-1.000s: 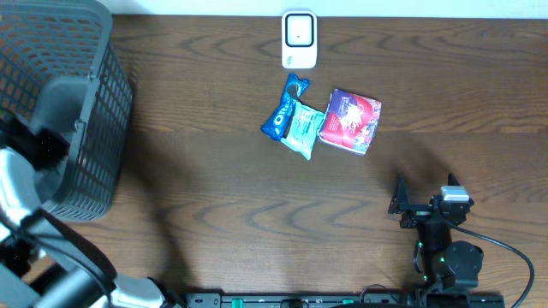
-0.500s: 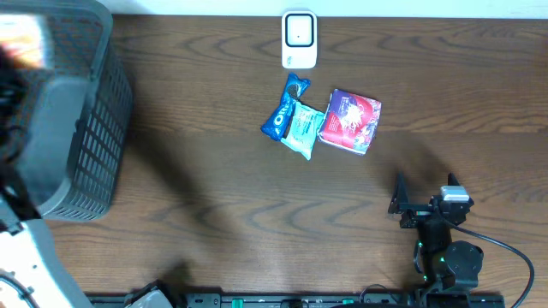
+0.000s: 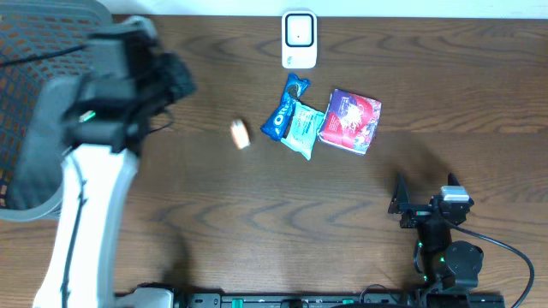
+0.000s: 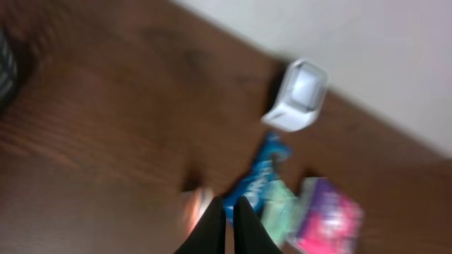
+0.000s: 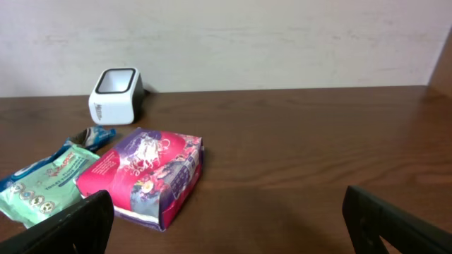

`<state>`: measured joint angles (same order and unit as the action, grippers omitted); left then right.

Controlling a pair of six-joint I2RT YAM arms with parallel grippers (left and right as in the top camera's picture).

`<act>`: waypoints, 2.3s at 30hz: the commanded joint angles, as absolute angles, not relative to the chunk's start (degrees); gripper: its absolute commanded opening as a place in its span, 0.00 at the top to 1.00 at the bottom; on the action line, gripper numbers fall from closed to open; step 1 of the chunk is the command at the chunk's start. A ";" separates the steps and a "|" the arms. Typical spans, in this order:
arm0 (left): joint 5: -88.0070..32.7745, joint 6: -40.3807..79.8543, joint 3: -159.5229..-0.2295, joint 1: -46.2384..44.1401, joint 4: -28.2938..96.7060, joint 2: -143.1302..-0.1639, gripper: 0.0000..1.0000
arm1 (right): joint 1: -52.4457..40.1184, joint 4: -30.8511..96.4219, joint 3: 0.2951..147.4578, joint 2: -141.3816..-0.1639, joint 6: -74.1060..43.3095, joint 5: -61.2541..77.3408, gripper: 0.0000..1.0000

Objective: Scan the item barcode
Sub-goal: 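Carry the tissue pack past the scanner and release it left of the Oreo, then pull the left gripper back and hold it above the items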

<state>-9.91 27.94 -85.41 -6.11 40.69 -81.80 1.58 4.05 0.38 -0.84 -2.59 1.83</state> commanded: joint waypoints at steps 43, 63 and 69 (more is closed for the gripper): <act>-3.73 18.11 -85.30 -15.73 6.61 -128.16 0.46 | 1.83 4.27 0.32 -0.64 -3.36 1.85 0.01; -22.02 21.26 -85.30 -16.10 19.07 -111.09 0.40 | 1.83 4.27 0.32 -0.64 -3.36 1.85 0.01; -21.82 21.26 -85.30 -13.69 24.36 -103.53 0.20 | 1.83 4.27 0.32 -0.64 -3.36 1.83 0.01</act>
